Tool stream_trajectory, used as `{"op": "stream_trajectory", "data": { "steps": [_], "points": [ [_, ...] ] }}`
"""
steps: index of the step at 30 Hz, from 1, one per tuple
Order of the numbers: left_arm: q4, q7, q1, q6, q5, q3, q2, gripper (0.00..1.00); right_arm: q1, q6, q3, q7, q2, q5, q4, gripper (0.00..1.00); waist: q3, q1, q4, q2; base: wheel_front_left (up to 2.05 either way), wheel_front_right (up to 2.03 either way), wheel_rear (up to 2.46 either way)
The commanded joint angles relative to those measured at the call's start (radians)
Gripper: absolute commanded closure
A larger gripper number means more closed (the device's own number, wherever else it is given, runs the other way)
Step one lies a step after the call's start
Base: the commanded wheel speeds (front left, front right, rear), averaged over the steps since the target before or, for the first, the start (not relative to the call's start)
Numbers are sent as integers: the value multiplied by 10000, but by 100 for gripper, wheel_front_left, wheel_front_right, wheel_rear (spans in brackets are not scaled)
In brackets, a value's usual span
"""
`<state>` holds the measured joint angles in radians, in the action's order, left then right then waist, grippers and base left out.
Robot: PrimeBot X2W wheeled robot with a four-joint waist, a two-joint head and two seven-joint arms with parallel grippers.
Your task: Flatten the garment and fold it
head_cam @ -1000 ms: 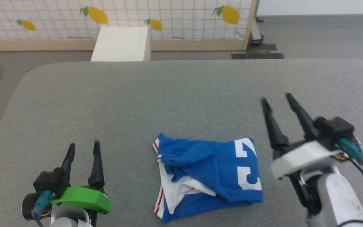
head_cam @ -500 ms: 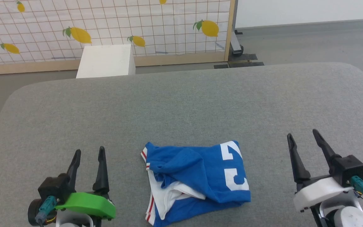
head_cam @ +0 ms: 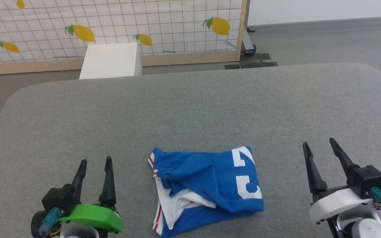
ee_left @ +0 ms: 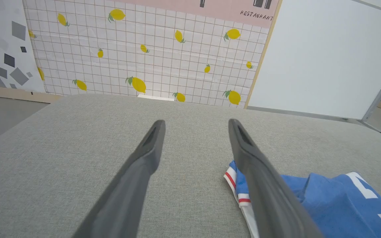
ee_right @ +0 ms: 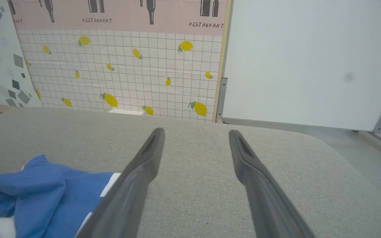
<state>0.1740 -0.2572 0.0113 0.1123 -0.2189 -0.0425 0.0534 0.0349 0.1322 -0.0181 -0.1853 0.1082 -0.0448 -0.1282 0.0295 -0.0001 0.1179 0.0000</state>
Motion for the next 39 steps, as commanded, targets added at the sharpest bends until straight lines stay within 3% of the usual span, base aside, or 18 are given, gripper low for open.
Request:
{"op": "stream_trajectory", "data": {
  "steps": [1, 7, 8, 11, 14, 19, 22, 29, 39],
  "points": [
    [-9, -46, -48, -43, -30, -6, -31, 0, -186, -15, -28, -49, -41, -10, -1, 0, 10, 1, -4, 0, 0, 0, 0],
    [-9, -46, -64, -50, -31, -1, -31, 0, -223, -15, -73, 105, -171, -582, -112, 0, 32, 1, -25, 0, 0, 0, 0],
    [-14, -46, -66, -53, -30, -5, -31, 0, -206, -15, -152, 287, -268, -1188, -204, 0, 30, 1, -25, 0, 0, 0, 0],
    [-42, -46, -63, -68, -20, -24, -31, 0, 45, -15, -662, 1812, -532, -4930, -753, 0, 7, 1, -35, 0, 0, 0, 0],
    [-70, -46, -23, -64, 19, -43, -31, 0, 404, -15, -1116, 4117, -571, -8346, -1478, 0, -67, 1, -102, 0, 0, 0, 0],
    [-99, -46, 53, -35, 66, -67, -32, 0, 1244, -15, -1842, 7183, -577, -10615, -3286, 0, -203, 1, -291, 0, 0, 0, 0],
    [-92, -46, 82, -17, 98, -46, -32, 0, 1948, -15, -2231, 8405, -578, -10801, -4416, 0, -278, 1, -453, 0, 0, 0, 0],
    [-59, -46, 236, 23, 103, 6, -32, 0, 3286, -15, -2548, 9799, -579, -9864, -6445, 0, -525, 1, -916, 0, 0, 0, 0],
    [-4, -46, 396, 78, 141, 63, -32, 0, 4527, -15, -1324, 10095, -579, -9651, -7965, 0, -718, 1, -1512, 0, 0, 0, 0]
  ]
}}
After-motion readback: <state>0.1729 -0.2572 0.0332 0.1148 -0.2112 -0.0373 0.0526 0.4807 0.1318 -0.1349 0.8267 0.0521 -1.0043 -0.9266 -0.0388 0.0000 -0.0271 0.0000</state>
